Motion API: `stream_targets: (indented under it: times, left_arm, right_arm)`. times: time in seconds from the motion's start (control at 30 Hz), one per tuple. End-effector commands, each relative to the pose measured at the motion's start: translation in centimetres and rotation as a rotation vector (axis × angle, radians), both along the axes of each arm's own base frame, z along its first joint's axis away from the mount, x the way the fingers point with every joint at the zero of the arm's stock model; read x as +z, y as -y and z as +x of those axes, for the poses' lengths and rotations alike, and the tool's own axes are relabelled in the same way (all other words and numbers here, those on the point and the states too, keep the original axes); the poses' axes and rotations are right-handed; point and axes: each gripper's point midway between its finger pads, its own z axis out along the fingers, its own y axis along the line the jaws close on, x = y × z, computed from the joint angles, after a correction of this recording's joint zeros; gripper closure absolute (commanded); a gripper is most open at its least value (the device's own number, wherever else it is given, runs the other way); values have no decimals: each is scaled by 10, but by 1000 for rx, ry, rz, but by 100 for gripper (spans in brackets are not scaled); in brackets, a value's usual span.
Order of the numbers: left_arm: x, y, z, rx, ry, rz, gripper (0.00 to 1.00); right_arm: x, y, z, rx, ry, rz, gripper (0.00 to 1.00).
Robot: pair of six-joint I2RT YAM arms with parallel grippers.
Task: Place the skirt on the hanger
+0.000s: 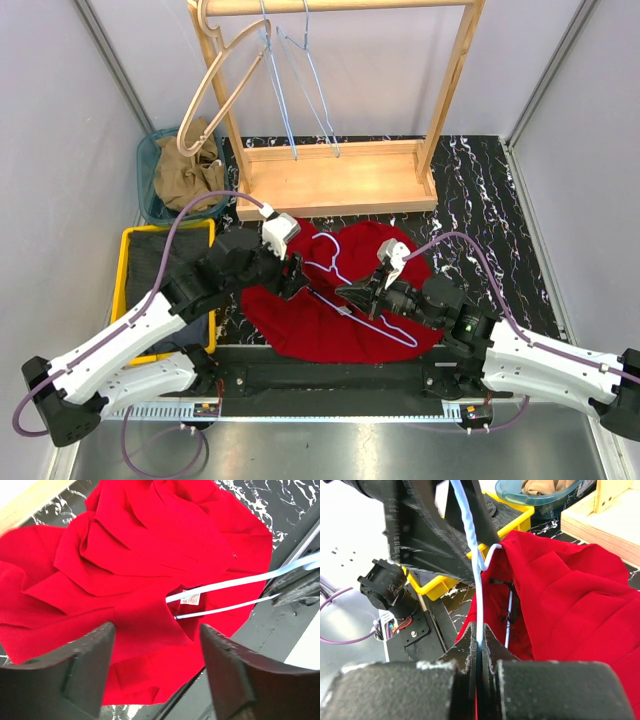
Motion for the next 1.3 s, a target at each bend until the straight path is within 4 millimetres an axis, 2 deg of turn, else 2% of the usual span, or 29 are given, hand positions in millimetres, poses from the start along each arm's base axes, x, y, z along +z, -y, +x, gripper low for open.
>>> stream_targets:
  times: [0.0, 0.27, 0.37, 0.53, 0.67, 0.97, 1.03, 1.07, 1.13, 1.23, 1.27]
  left_arm:
    - [-4, 8, 9, 51, -33, -29, 42]
    - [-14, 13, 19, 99, -62, -7, 78]
    - [-12, 10, 24, 122, -44, 1, 99]
    - [-13, 11, 24, 110, -28, 8, 100]
    - [-13, 22, 15, 44, -32, -20, 100]
    - [14, 49, -5, -117, 15, -144, 100]
    - [15, 49, -8, -132, 22, -151, 100]
    - [15, 50, -10, -140, 23, -152, 100]
    - [12, 47, -8, -124, 28, -143, 100]
    - [8, 42, -4, -94, 30, -128, 100]
    - [6, 41, -5, -89, 24, -117, 81]
  right_arm:
    - [48, -2, 2, -11, 72, 138, 100]
    - [42, -6, 3, -3, 66, 122, 100]
    - [41, -8, 4, -6, 67, 120, 100]
    - [35, -11, 10, -26, 65, 116, 100]
    - [28, -13, 17, -54, 59, 107, 100]
    - [7, -21, 35, -125, 42, 84, 100]
    - [1, -22, 35, -126, 37, 89, 100]
    - [4, -23, 38, -138, 46, 117, 100]
    - [-11, -23, 41, -153, 44, 113, 100]
    - [-2, -21, 46, -181, 120, 217, 100]
    - [-8, -18, 49, -197, 126, 217, 100]
